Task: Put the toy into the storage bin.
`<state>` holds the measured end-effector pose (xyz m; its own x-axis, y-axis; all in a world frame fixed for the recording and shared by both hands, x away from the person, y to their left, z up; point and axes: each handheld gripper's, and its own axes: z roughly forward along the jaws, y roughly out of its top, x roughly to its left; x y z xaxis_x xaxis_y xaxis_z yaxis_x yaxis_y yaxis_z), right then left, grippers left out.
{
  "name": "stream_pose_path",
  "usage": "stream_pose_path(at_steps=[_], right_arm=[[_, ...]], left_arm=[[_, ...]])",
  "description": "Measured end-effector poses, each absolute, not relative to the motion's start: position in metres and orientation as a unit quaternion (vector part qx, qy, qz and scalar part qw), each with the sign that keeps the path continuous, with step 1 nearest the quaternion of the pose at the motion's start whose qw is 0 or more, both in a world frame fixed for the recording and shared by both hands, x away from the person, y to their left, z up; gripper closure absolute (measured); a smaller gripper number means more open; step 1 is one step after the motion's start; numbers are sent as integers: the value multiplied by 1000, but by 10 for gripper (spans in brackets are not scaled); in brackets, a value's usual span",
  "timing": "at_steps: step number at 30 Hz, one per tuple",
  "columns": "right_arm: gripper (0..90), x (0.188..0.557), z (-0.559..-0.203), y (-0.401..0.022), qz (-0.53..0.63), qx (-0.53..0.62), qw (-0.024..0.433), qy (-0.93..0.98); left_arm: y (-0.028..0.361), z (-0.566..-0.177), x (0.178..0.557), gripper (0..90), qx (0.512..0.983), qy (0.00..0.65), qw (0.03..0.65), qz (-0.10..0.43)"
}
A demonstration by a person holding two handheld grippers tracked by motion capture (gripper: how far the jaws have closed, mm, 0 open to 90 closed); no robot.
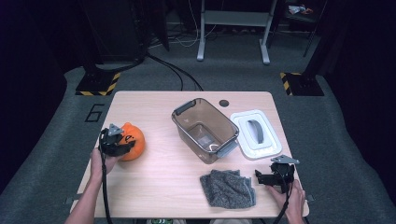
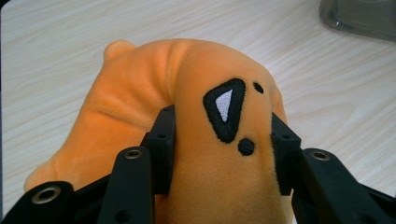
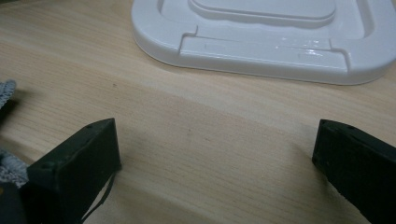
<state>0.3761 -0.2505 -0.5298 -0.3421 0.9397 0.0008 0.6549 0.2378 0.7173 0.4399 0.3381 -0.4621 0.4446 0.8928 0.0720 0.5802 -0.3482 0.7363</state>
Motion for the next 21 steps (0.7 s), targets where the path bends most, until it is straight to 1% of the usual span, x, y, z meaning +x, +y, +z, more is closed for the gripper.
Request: stream_pose_path(at_steps=[13,21], right_arm=[[0,377,-530,-251,319,526,223,756],[0,377,-530,-251,319,526,223,756]], left_arm=[[342,-448,438,575,764,483,345,252],[338,-436,435,574,763,476,354,258]])
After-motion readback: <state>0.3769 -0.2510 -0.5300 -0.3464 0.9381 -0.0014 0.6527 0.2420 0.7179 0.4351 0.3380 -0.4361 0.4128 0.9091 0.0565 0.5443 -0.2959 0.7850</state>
